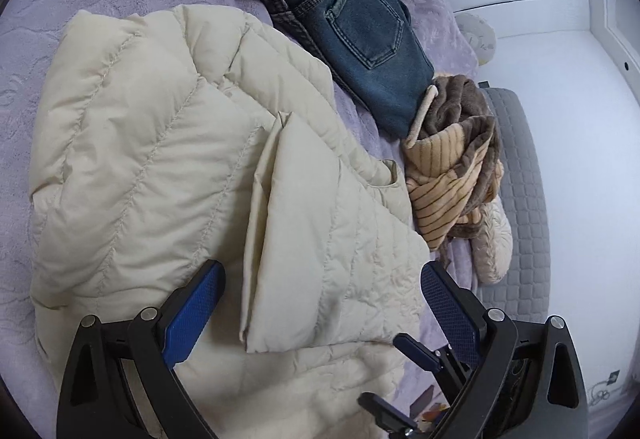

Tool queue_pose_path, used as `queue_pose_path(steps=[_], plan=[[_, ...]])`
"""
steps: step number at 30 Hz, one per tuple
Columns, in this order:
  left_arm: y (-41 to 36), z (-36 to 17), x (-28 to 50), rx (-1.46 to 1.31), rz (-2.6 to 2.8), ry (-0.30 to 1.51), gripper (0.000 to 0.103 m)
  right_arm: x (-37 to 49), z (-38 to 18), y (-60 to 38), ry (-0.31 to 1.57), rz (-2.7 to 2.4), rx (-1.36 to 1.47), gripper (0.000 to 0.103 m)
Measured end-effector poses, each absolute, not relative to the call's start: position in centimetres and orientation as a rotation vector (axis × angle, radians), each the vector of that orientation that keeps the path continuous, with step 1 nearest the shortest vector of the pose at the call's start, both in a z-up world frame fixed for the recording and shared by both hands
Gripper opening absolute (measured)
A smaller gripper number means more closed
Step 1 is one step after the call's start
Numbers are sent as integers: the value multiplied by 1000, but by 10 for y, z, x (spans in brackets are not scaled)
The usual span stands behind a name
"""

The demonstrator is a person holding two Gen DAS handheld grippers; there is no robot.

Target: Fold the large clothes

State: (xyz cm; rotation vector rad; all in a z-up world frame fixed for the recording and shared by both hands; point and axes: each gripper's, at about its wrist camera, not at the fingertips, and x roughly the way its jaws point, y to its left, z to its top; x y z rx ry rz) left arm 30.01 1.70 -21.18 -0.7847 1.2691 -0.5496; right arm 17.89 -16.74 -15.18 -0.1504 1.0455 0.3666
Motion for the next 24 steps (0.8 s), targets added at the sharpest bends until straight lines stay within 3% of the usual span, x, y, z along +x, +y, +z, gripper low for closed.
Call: queue_pose_path(steps=[2, 3, 4, 5, 12, 24], plan=[[14, -211, 301, -742, -526, 1287, 48, 175, -153, -187, 1068, 336, -89, 74], [14, -212, 300, -727, -517, 1301, 36, 174, -154, -197, 1079, 320, -52, 74], [13, -212, 300, -713, -509, 1312, 14, 173, -155, -207, 1090, 303, -11, 74], [12, -212, 299, -697, -501, 1314, 11, 174, -157, -218, 1099, 286, 31, 74], [26, -190, 267, -623, -485, 1237, 11, 166, -156, -276, 1097, 164, 266, 74], [43, -223, 238, -527, -394, 1304, 11, 162, -157, -360, 1050, -43, 444, 74]])
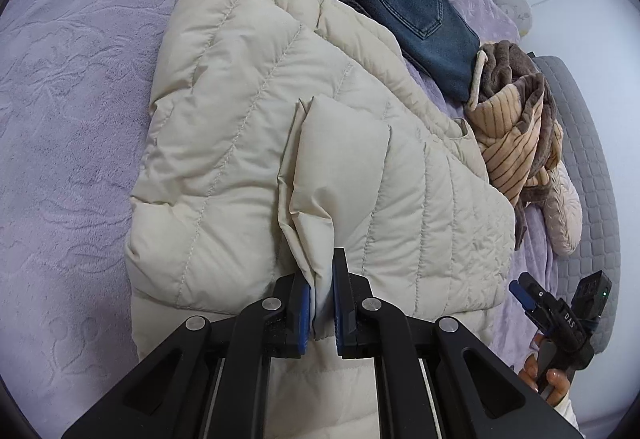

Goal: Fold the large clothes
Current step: 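Grasp the hem with the right tool while the left tool holds it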

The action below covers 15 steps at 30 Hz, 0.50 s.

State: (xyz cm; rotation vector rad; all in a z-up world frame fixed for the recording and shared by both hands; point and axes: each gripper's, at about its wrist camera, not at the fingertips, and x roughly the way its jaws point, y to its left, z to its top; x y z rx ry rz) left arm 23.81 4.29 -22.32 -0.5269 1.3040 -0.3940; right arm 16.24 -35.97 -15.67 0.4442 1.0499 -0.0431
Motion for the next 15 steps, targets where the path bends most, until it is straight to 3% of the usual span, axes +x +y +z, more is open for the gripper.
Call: queue_pose_path(steps=[13, 14, 15], plan=[[44, -230, 242, -499, -340, 1309, 11, 196, -217, -467, 983, -58, 1068, 74], [43, -230, 242, -492, -337, 1309, 11, 200, -224, -469, 980, -27, 1128, 72], [40, -229, 242, -483, -333, 1309, 11, 204, -230, -468, 980, 9, 1175, 56]])
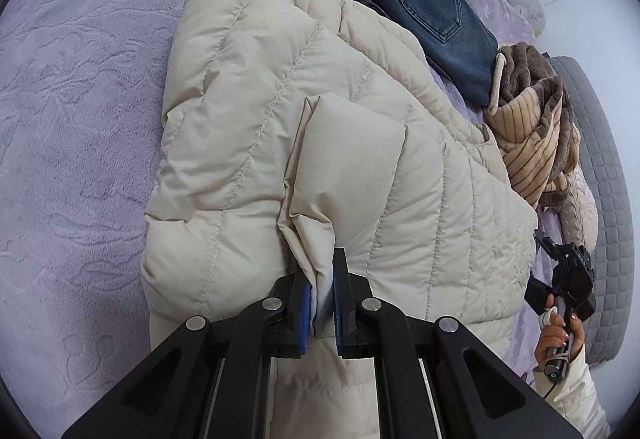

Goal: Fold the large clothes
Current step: 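Grasp the hem with the right tool while the left tool holds it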

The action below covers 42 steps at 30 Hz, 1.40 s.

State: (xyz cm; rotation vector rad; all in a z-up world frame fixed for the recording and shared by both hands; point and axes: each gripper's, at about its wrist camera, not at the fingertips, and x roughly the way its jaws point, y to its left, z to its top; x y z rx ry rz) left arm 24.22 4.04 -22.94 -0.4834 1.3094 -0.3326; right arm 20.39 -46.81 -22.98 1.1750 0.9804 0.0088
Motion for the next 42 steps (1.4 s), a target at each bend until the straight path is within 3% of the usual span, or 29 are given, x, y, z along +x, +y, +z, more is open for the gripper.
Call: queue_pose_path(steps=[1, 4, 7, 20, 27, 31, 42], plan=[[40, -229, 242, -475, -330, 1310, 11, 209, -234, -465, 989, 46, 1194, 27], [37, -230, 243, -468, -328, 1311, 11, 224, -227, -451, 1053, 18, 997, 14], [33, -230, 244, -468, -323, 1311, 11, 234, -235, -444, 1115, -51, 831, 14], [43, -189, 241, -294, -201, 1217, 11, 234, -238, -440, 1117, -102, 765, 14], [52, -153, 238, -300, -262, 1133, 11, 211, -187, -430, 1030, -170, 618, 14], [22, -165, 238, -204, -317, 1167, 11, 185, -166, -407, 1007, -117, 543, 14], [7, -209, 254, -144, -260, 1213, 11, 184, -217, -390, 1128, -115, 489, 11]])
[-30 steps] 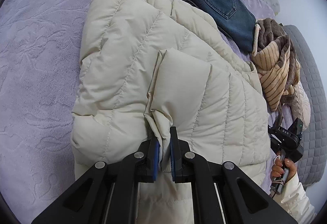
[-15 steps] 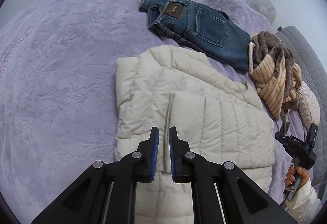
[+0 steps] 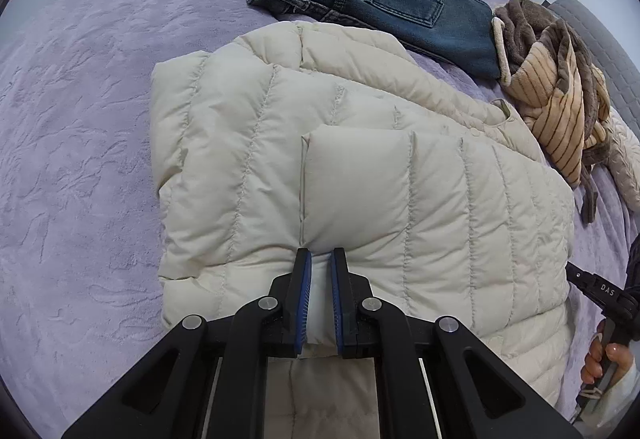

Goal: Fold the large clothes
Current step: 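Grasp the hem with the right tool while the left tool holds it, then fold the held hem over toward the collar and open both tools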

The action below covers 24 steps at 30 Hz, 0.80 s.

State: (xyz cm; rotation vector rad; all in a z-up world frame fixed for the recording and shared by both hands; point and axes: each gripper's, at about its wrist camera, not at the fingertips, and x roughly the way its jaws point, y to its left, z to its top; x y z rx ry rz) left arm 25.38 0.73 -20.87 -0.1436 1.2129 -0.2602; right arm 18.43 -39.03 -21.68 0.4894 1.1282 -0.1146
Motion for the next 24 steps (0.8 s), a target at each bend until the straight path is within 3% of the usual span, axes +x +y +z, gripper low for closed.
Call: queue_pose_path(steps=[18, 21, 22, 23, 24], plan=[[22, -160, 203, -49, -138, 1243, 11, 129, -181, -406, 1196, -152, 567, 15], [14, -155, 186, -27, -130, 1255, 13, 118, -175, -399, 1210, -132, 574, 21], [12, -154, 180, -27, -125, 1261, 35, 115, -173, -397, 1212, -126, 575, 30], [11, -152, 174, -31, -118, 1264, 78, 112, -171, -395, 1213, -120, 574, 35], [11, -148, 167, -38, -104, 1251, 91, 109, -168, -394, 1214, -117, 574, 44]])
